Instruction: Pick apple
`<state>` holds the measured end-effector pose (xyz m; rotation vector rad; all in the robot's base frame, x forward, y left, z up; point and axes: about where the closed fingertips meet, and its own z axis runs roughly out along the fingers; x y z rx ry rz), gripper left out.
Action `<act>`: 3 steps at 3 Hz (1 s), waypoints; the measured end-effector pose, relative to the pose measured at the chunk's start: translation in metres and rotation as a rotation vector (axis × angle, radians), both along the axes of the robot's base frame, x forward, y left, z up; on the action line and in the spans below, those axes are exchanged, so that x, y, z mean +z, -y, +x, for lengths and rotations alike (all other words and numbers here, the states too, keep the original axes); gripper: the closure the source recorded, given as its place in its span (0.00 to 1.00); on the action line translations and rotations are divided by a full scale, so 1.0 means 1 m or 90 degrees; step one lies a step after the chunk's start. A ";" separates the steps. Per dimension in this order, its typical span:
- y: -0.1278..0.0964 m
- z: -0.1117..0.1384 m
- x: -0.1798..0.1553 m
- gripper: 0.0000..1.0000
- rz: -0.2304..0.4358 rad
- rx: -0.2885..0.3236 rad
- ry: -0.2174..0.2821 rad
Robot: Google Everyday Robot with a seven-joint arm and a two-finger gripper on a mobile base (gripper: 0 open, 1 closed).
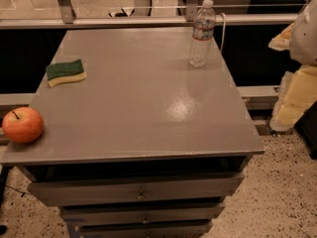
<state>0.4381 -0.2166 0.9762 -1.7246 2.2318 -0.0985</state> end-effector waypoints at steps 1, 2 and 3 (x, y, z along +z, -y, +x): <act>0.000 0.000 0.000 0.00 0.000 0.000 0.000; -0.012 0.001 -0.004 0.00 0.023 0.010 0.001; -0.049 0.009 -0.022 0.00 0.099 0.044 -0.004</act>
Offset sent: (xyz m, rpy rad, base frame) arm 0.0034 0.0267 -0.0157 0.0870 0.0186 0.0400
